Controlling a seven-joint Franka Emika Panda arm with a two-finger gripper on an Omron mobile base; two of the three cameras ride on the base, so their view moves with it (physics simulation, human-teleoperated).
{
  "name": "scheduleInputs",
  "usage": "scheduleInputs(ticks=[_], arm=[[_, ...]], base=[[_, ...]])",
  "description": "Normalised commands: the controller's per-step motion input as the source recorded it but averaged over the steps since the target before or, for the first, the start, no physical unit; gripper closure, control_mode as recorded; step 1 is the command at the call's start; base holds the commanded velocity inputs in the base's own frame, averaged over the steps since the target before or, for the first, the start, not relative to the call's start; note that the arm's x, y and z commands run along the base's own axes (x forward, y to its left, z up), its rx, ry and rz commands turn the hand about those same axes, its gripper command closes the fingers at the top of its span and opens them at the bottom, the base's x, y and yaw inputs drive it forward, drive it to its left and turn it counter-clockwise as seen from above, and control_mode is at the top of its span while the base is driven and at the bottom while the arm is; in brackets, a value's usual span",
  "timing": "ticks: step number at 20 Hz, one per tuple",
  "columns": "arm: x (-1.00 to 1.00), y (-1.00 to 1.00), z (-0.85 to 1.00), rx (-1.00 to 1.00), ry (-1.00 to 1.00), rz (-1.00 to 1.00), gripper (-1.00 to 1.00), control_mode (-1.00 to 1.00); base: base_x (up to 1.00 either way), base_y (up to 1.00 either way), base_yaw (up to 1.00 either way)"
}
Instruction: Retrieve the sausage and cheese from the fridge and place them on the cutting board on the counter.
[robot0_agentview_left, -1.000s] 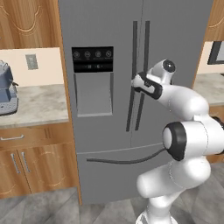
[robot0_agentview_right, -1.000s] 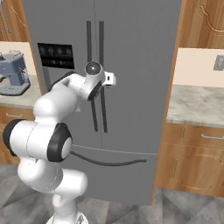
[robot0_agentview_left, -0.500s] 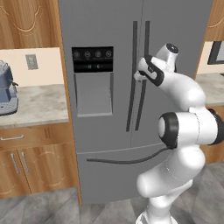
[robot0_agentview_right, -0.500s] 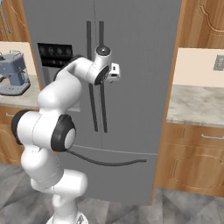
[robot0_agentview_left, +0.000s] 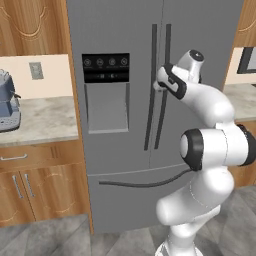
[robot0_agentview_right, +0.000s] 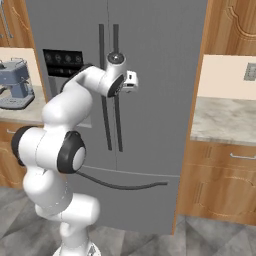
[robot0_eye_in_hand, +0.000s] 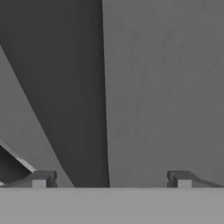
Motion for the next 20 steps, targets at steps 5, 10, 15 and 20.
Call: scheduleInputs(ticks=[5,10,15,20], arm=[[0.26,0.24,-0.53,0.0,-0.04,-0.13,-1.0,-1.0],[0.35,0.31,-0.76,0.0,-0.01,-0.09,-1.0,-1.0],[0.4,0.15,-0.66,0.03,-0.02,-0.02,-1.0,-1.0],[0.0,0.07,-0.73,0.05,-0.01,0.0,-1.0,-1.0]], base=[[0.0,0.0,0.0],[0.0,0.0,0.0],[0.0,0.0,0.0],[0.0,0.0,0.0]])
